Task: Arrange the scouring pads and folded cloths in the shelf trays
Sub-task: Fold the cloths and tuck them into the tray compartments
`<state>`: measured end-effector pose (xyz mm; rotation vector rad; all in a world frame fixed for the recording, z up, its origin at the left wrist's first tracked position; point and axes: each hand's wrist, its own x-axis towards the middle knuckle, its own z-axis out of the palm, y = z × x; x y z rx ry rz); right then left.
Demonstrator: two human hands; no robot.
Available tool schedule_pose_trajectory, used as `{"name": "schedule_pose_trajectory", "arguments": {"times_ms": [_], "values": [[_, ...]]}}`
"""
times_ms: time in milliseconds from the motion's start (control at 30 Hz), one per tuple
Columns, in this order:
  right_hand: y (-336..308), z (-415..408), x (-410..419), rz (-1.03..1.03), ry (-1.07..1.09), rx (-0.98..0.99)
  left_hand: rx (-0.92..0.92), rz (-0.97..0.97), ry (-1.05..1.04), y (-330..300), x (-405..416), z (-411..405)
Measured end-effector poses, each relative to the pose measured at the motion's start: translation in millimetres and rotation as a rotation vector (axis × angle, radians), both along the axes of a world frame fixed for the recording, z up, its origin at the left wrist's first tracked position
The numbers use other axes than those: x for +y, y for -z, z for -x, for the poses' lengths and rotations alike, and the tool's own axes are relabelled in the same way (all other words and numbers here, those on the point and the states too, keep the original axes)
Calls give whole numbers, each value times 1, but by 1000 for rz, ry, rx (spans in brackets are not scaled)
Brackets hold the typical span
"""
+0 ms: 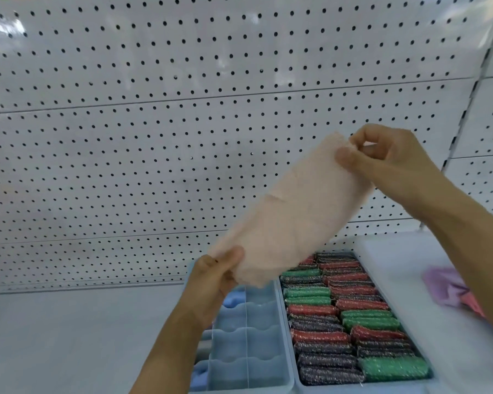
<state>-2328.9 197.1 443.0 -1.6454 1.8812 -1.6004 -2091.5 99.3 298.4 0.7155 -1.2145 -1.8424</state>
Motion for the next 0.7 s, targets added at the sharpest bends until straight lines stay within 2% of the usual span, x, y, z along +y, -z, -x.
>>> {"name": "schedule_pose_trajectory", "arguments": {"times_ms": [67,200,267,367,433,567,700], "values": [[17,2,-2,2,87,-78,57,-36,-144,-5,-3,3],[50,0,-6,39,221,-273,-119,58,-454,-14,-10,6],[62,3,-5,65,217,-338,-146,157,-515,-18,-14,2],[69,11,0,38,9,-475,-142,270,-481,-25,-15,-5],[70,20,4,-35,-149,-497,-198,314,-419,-32,-17,-14],[65,31,14,-205,-273,-341,-303,359,-136,-43,-24,-37],[63,28,20,-271,-203,-143,-427,430,-104,-49,-26,-52]]}}
